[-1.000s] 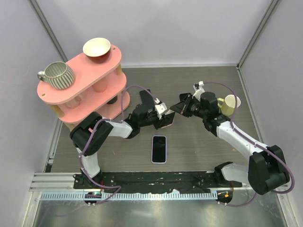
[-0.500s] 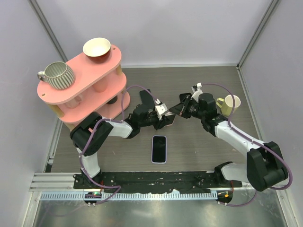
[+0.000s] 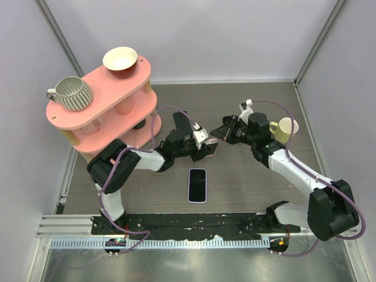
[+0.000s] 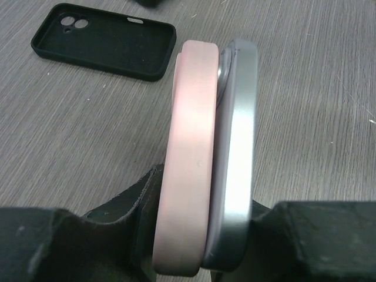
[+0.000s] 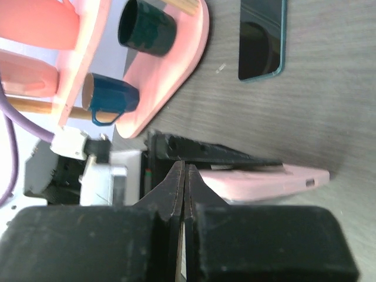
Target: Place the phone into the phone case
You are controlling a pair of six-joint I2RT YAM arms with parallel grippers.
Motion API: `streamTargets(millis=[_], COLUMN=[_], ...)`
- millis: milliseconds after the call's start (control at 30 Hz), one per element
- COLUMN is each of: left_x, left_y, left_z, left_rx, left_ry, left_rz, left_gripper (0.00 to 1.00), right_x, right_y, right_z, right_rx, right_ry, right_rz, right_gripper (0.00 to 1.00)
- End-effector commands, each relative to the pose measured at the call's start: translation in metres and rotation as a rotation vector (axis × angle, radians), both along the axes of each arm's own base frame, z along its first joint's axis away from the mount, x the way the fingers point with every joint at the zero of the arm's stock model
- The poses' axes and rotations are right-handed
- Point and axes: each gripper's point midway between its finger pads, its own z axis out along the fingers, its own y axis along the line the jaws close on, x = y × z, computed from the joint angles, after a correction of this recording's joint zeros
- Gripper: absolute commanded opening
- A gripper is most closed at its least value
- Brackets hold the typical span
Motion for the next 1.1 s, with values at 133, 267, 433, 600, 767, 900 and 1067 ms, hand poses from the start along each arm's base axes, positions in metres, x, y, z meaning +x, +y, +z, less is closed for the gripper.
streamTargets(millis=[133,267,433,600,767,900,1067], left_x=[0.006,0.007,0.008,0.008,0.004,-0.004,-0.021], left_y=[-0.009,-0.008,-0.007,-0.009,-0.014,-0.016,-0.016], left_z=[0.015,0.013,0.013,0.014,0.022,0.030,0.076], left_rx=[-0.034,-0.028,-0.024,-0.028,-0.032,-0.041,-0.118], left_ry=[-0.043,-0.038,-0.038,-0.037,-0.025,-0.017,-0.004], left_rz=[-0.013,-0.007,-0.002,-0.010,-0.047,-0.089,-0.150], left_gripper=[0.36,0.36,0.36,0.32,0.29,0.03,0.00], right_x=[-0.025,-0.020,-0.004,0.000,0.001,-0.006,-0.031], right_y=[-0.008,-0.005,-0.005,-0.003,-0.021,-0.037,-0.052], right_z=[-0.048,-0.053,-0.011,0.023,0.038,0.045,0.044], right_rx=[0.017,0.016,-0.014,-0.008,-0.071,-0.114,-0.131], right_ry=[0.069,0.076,-0.017,-0.077,-0.151,-0.236,-0.317], right_rz=[-0.025,-0.018,-0.020,-0.010,-0.054,-0.071,-0.082], right_gripper=[0.01,0.01,0.01,0.01,0.22,0.53,0.73])
